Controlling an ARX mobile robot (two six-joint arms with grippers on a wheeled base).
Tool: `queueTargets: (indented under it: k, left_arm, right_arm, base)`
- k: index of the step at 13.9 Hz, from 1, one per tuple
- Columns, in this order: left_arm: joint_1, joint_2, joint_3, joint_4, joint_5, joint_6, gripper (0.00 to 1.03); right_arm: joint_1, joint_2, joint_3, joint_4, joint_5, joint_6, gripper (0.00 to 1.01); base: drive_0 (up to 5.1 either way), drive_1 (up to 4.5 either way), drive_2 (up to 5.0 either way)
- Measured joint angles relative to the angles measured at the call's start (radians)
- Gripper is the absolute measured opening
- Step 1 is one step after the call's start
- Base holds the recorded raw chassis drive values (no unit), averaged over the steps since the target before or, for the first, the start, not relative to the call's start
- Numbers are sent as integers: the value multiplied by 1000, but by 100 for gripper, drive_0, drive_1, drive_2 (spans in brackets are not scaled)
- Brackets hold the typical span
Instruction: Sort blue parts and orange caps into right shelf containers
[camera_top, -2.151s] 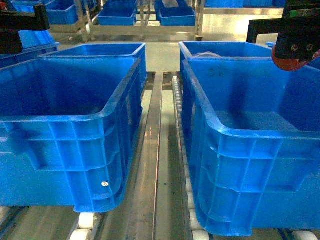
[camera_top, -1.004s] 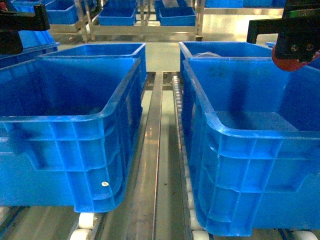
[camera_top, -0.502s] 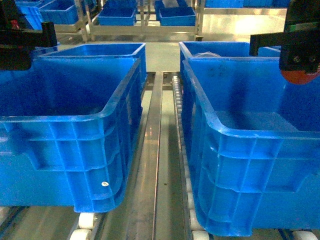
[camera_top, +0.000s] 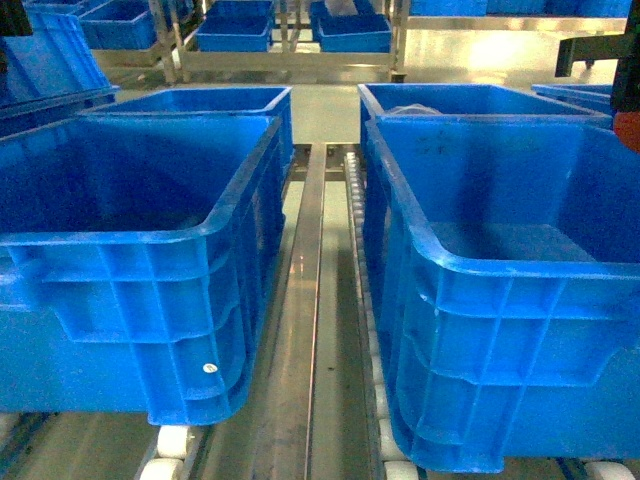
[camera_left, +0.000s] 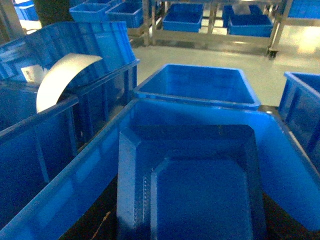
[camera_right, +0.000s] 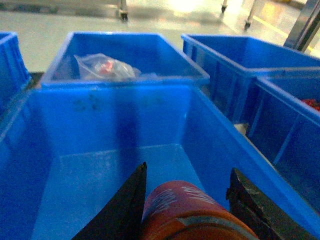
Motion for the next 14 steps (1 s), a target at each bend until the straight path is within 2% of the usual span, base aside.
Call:
queueTargets:
  k: [1,2,3,4,6,8,9,10,11,12,13,14]
  left_arm:
    - [48,47,40,-32,45,-5,44]
    - [85,98,89,-56,74,-11,44]
    - [105,132,125,-60,80,-23,44]
    - [108,152,154,-77,73,-23,44]
    - [76,156,158,-101,35,-23,65]
    - [66,154,156,-101,17,-23,90]
    - [68,154,156,-101,16,-23,100]
    - [71,154,154,-91,20,-23,97]
    - [97,143,89,75,175,-6,85]
    - [106,92,-8,157,291,5,73]
    - [112,40,-89,195,331,5,60]
    - [130,-11,-160,215,356,6,45]
  right_arm:
    - [-39,44,26,-26,-20,9,44]
    - [-74,84,45,-50,-40,33,44]
    - [-93,107,56,-54,-52,56,44]
    - [-105,113,67,-54,-85,86,44]
    - [-84,106,69,-55,-95,106,66]
    - [-69,85,68,-54,-70,105,92]
    - [-70,79,68,-53,-67,105,100]
    - [-71,79,68,-55,-67,105,97]
    - [-87,81,24,100,-145,76,92]
    - [-114,55,-76,274,-300,20,80]
    - [-138,3,-189,372,-386,-8,67]
    - [-160,-62,-278,423,-425,-27,52]
  base:
    - [0,0,0]
    - [0,0,0]
    - [0,0,0]
    - [0,0,0]
    - [0,0,0]
    - [0,0,0]
    - [0,0,0]
    - [0,0,0]
    - [0,0,0]
    - [0,0,0]
    - [0,0,0]
    - [0,0,0]
